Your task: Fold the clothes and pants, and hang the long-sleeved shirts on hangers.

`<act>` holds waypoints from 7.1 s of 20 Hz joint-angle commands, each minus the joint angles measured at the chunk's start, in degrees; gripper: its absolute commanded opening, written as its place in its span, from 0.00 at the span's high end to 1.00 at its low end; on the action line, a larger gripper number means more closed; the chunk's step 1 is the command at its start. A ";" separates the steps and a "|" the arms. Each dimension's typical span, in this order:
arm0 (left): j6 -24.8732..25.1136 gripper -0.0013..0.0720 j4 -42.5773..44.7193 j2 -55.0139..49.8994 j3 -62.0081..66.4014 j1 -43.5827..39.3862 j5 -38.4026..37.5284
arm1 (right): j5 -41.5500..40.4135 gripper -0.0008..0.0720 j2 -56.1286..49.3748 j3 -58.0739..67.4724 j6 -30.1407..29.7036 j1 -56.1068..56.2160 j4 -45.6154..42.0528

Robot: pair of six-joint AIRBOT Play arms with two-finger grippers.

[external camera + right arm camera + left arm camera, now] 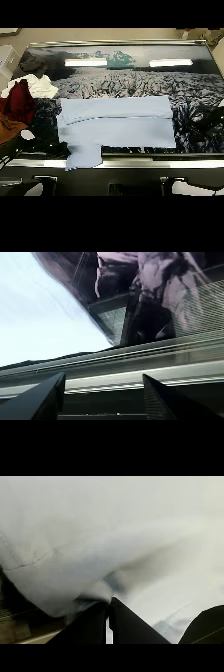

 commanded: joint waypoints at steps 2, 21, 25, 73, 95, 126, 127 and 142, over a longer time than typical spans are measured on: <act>0.28 0.96 2.58 0.57 -0.04 -0.31 -1.81 | -5.29 0.20 0.87 -9.70 -3.96 -0.02 3.74; -0.33 0.96 4.31 3.74 7.72 0.39 -1.75 | -12.87 0.92 1.81 -11.74 -7.45 -0.02 13.31; -2.75 0.96 5.33 1.09 22.51 0.79 -0.63 | -14.71 0.92 1.81 0.33 -5.03 4.02 13.81; -15.72 0.95 -4.02 -42.86 69.05 -34.18 14.75 | -6.36 0.92 -3.56 27.41 -6.10 12.85 36.89; -17.18 0.96 -17.81 -47.82 69.24 -36.13 27.45 | -24.37 0.92 3.72 27.34 -0.17 33.90 39.52; -14.73 0.96 7.52 -13.38 67.56 -4.76 8.15 | -28.55 0.08 -13.92 -3.17 -14.05 20.50 44.92; -14.73 0.96 7.52 -13.33 67.56 -5.07 8.17 | -28.55 0.08 -14.88 -3.17 -16.17 21.51 47.32; -14.67 0.96 7.52 -13.33 67.56 -5.77 8.35 | -12.70 0.92 -10.19 44.41 3.21 8.72 35.89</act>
